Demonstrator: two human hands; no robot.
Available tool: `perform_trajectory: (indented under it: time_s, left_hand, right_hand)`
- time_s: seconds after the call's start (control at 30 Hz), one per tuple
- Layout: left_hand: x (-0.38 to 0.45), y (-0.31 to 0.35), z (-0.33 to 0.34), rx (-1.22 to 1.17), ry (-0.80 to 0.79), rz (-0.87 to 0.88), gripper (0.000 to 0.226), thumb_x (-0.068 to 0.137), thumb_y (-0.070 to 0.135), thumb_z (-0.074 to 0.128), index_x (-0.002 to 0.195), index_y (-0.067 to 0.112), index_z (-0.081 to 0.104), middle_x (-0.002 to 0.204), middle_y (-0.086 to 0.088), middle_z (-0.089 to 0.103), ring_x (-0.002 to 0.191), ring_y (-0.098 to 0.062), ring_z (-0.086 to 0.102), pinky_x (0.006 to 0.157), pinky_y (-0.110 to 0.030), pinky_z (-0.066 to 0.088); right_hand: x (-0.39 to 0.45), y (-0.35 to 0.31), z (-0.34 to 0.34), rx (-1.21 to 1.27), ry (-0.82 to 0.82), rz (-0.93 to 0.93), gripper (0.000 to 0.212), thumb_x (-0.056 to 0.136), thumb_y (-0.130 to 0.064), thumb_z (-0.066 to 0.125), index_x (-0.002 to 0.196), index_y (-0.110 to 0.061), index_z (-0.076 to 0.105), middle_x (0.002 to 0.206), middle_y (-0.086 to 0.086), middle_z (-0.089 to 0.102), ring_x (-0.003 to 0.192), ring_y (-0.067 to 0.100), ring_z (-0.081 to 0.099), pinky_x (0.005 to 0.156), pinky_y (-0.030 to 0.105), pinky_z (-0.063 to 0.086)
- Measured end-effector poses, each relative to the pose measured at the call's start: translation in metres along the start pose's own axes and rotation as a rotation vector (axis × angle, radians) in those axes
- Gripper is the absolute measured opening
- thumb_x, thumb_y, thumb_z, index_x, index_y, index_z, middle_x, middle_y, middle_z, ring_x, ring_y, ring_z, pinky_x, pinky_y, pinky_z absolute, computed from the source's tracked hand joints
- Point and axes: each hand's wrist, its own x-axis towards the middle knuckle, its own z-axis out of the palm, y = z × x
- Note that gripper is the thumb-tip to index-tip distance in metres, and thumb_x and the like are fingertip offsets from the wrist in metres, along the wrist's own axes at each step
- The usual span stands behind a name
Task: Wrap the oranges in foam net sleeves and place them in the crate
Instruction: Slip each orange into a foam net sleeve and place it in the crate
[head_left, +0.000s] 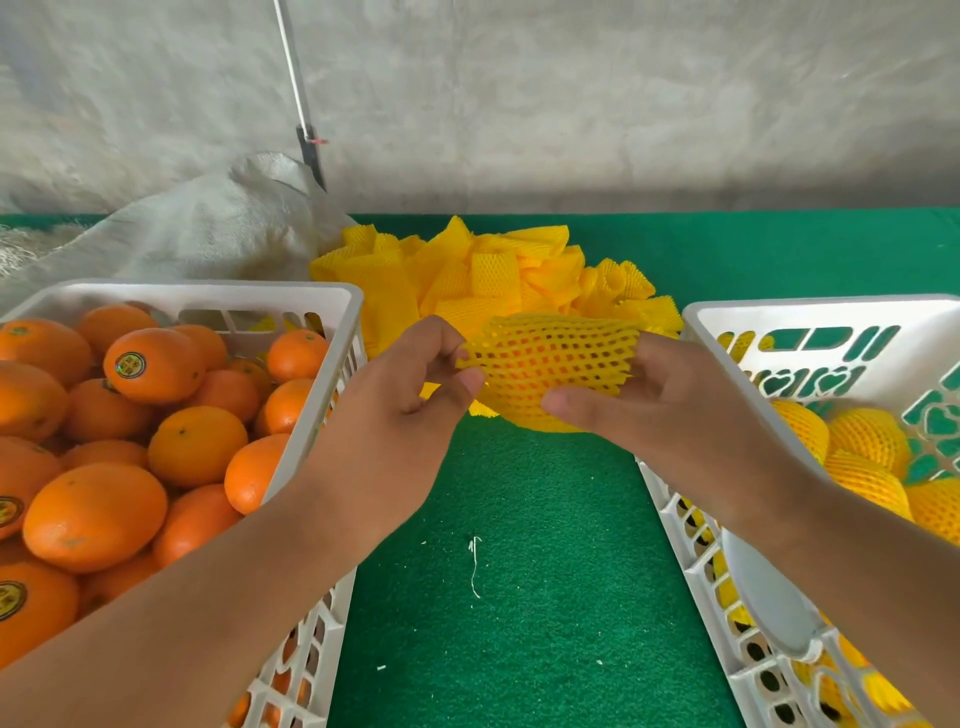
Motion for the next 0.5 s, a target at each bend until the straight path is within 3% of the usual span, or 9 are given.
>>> perform_trajectory:
  time_s: [0.13, 0.23, 0.3, 0.4, 0.43, 0.5]
  left_hand:
    - [-0.001, 0.004, 0.0, 0.005, 0.003, -0.007, 0.006, 0.105, 0.023, 0.06, 0.101, 0.018, 0.058, 0.098, -0.001, 0.07, 0.088, -0.041, 0.059, 0.082, -0.06, 0.049]
    - [-0.002, 0.003, 0.0, 0.056, 0.0, -0.002, 0.009, 0.1, 0.029, 0.067, 0.103, 0.023, 0.06, 0.103, 0.006, 0.074, 0.089, -0.027, 0.066, 0.084, -0.05, 0.052]
    - [-0.002, -0.002, 0.0, 0.087, -0.015, 0.0, 0.034, 0.092, 0.033, 0.078, 0.118, 0.031, 0.057, 0.116, 0.018, 0.071, 0.104, -0.008, 0.068, 0.088, -0.045, 0.057]
    - [-0.007, -0.005, 0.005, 0.248, -0.169, 0.04, 0.105, 0.076, 0.041, 0.093, 0.152, 0.06, 0.025, 0.148, 0.035, 0.04, 0.136, 0.012, 0.042, 0.099, -0.022, 0.046]
    - [-0.008, -0.006, 0.006, 0.316, -0.226, 0.079, 0.112, 0.074, 0.042, 0.094, 0.153, 0.066, 0.018, 0.152, 0.037, 0.032, 0.139, 0.016, 0.033, 0.101, -0.017, 0.038]
    - [-0.008, -0.009, 0.008, 0.423, -0.284, 0.143, 0.107, 0.074, 0.044, 0.093, 0.152, 0.066, 0.024, 0.147, 0.042, 0.031, 0.135, 0.021, 0.029, 0.097, -0.01, 0.029]
  right_hand:
    - [0.0, 0.001, 0.001, -0.04, 0.013, -0.009, 0.05, 0.074, -0.045, 0.087, 0.121, -0.033, 0.074, 0.112, -0.018, 0.079, 0.102, 0.004, 0.076, 0.084, 0.011, 0.055]
    - [0.0, 0.002, 0.0, -0.081, 0.028, 0.011, 0.053, 0.073, -0.049, 0.089, 0.121, -0.034, 0.073, 0.112, -0.018, 0.079, 0.102, 0.004, 0.076, 0.084, 0.015, 0.058]
    - [0.001, 0.002, -0.003, -0.103, 0.021, 0.045, 0.053, 0.072, -0.054, 0.088, 0.119, -0.034, 0.073, 0.111, -0.017, 0.079, 0.102, 0.006, 0.076, 0.088, 0.028, 0.063]
    - [0.001, 0.002, -0.002, -0.106, -0.086, 0.107, 0.048, 0.076, -0.052, 0.088, 0.116, -0.031, 0.075, 0.111, -0.009, 0.08, 0.102, 0.013, 0.077, 0.094, 0.046, 0.063]
    - [0.001, 0.002, 0.0, -0.09, -0.137, 0.116, 0.044, 0.077, -0.049, 0.089, 0.114, -0.03, 0.076, 0.11, -0.005, 0.08, 0.101, 0.017, 0.078, 0.093, 0.048, 0.063]
    - [0.001, 0.002, 0.002, -0.068, -0.202, 0.128, 0.039, 0.076, -0.046, 0.089, 0.107, -0.026, 0.077, 0.106, 0.002, 0.08, 0.099, 0.026, 0.077, 0.089, 0.052, 0.062]
